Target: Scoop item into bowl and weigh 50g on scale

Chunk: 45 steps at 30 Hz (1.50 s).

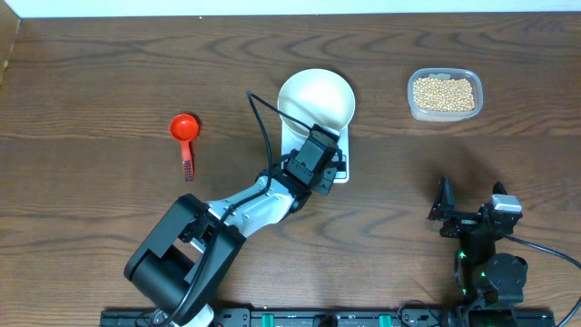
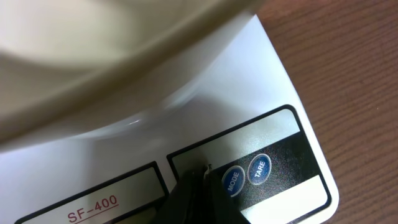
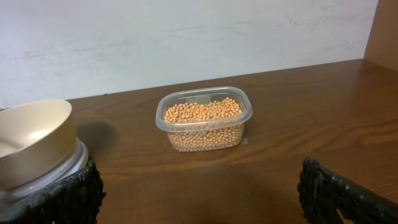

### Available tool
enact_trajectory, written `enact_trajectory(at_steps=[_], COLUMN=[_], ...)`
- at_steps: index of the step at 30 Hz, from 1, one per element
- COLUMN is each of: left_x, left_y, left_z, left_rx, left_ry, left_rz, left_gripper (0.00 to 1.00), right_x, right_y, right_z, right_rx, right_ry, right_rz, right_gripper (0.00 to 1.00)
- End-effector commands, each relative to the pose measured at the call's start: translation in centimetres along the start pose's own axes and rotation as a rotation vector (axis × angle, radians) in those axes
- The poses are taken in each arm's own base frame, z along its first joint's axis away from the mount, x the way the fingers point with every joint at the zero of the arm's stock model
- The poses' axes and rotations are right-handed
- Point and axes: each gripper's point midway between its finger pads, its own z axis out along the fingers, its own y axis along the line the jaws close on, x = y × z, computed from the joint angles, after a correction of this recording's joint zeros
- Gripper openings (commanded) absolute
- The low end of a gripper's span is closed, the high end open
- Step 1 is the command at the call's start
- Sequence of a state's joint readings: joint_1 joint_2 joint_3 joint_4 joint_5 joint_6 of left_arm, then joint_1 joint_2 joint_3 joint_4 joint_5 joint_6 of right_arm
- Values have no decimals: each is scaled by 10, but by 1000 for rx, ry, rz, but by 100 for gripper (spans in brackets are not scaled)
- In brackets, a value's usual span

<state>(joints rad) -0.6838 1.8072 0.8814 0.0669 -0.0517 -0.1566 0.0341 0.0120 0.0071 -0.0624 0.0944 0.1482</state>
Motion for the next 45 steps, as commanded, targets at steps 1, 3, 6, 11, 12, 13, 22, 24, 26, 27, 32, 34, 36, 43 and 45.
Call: enact_trajectory(at_steps=[1, 3, 6, 11, 12, 13, 22, 24, 26, 27, 32, 34, 36, 43, 45], left_x=[83, 87, 87, 86, 86, 86, 80, 80, 80, 80, 81, 83, 85, 90, 89], left_y=[18, 14, 10, 9, 9, 9, 17, 17, 17, 17, 17, 18, 19, 22, 21], left_z=[26, 27, 27, 28, 28, 28, 22, 21, 21, 21, 21, 20, 20, 18, 19], left_rx=[-64, -61, -55, -54, -53, -53, -100, -100, -100, -100, -102, -107, -109, -121, -121], left_ry=[233, 241, 238, 233, 233, 233, 220, 218, 218, 219, 225, 232, 239, 261, 257], left_rz=[30, 42, 52, 54, 54, 54, 59, 58, 59, 59, 60, 62, 63, 67, 67], left_gripper=[7, 7, 7, 7, 7, 7, 7, 7, 7, 7, 7, 7, 7, 7, 7], right_x=[0, 0, 0, 0, 0, 0, 0, 0, 0, 0, 0, 0, 0, 0, 0], right_y=[1, 1, 1, 1, 1, 1, 1, 1, 1, 1, 1, 1, 1, 1, 1], right_z=[0, 0, 0, 0, 0, 0, 0, 0, 0, 0, 0, 0, 0, 0, 0], right_rx=[-5, -5, -4, -4, -5, -5, -5, -5, -4, -4, -4, -4, -5, -5, -5], right_ry=[-2, -2, -3, -3, -2, -2, -2, -2, -3, -3, -3, -3, -2, -2, -2], right_rz=[-8, -8, -8, -8, -8, -8, -8, -8, -8, -8, -8, -8, -8, -8, -8], right_gripper=[99, 99, 99, 99, 99, 99, 99, 99, 99, 99, 99, 99, 99, 99, 99])
